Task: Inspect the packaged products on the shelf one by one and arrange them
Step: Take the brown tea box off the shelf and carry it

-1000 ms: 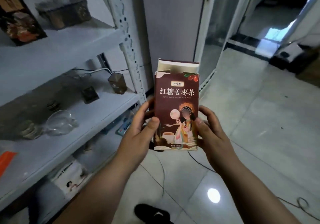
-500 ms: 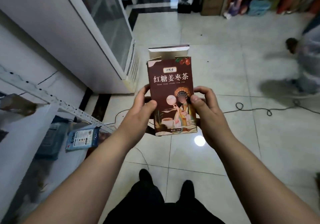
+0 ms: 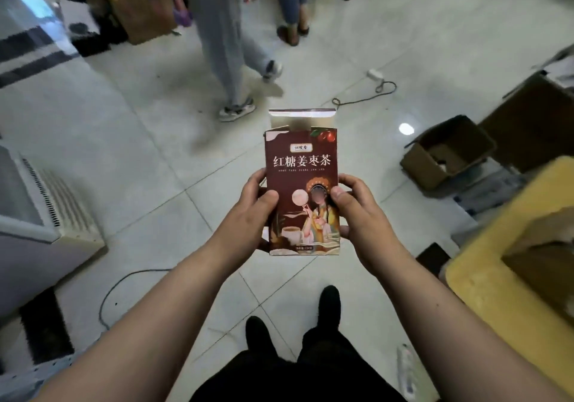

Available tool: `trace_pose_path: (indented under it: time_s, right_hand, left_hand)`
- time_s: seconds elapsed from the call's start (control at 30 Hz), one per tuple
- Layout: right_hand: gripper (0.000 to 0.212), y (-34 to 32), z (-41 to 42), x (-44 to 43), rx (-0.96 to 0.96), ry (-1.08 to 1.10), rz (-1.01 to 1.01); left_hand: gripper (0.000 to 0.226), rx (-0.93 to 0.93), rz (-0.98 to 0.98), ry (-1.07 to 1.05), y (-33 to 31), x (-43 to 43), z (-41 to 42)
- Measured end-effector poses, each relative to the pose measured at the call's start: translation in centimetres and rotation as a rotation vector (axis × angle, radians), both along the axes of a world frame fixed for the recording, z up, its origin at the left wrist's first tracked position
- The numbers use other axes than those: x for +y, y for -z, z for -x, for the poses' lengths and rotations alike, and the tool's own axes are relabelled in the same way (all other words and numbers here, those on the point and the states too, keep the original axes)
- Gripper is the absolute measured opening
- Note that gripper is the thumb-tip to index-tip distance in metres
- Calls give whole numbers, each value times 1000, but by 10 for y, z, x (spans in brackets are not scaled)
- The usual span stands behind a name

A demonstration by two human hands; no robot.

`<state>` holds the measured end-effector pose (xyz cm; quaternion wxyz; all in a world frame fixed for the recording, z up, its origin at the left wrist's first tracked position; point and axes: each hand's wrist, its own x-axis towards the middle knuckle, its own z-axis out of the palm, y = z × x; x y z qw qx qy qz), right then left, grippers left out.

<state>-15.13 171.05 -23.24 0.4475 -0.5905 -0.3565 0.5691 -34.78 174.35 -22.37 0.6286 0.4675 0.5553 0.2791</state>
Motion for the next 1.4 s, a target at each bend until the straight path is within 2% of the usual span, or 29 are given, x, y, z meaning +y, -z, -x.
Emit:
trace_pose_path:
  time_s: [0.2,0.3,0.37,0.57,0.73,0.87,0.93,1.03,1.1,1.23,1.4]
  right_hand:
    - [40,4,-48,-64,23,323,47]
    - [19,4,-78,-94,42,418,61]
    - [19,4,-101,-114,53,486,72]
    - [37,1,-198,-173,87,653,47]
    - [52,3,-285,-218,57,763,15]
    - [89,10,-337,-247,136,699,37]
    - [95,14,-355,-259,61,646,53]
    - [88,15,-377,-273,-65,683,46]
    - [85,13,-388,-278,-133,679,12]
    - [86,14,-408,-274,-297,637,51]
    - [88,9,-428,-263,-607,620,181]
  left_hand:
    - [34,28,9,305,3,-12,-66]
    - [34,41,-5,434,0,-21,-107]
    - [32,54,-17,505,-3,-29,-139]
    - [33,55,-37,680,-10,-64,-258]
    - [34,36,5,733,-10,-99,-360]
    - [33,-24,9,683,-2,-121,-422]
    - [34,-76,28,655,4,-130,-447]
    - [38,-120,107,669,11,-135,-475]
    - [44,-165,89,646,12,-127,-485]
    - [36,-329,66,450,8,-85,-500]
    - [26,-136,-12,662,15,-49,-520]
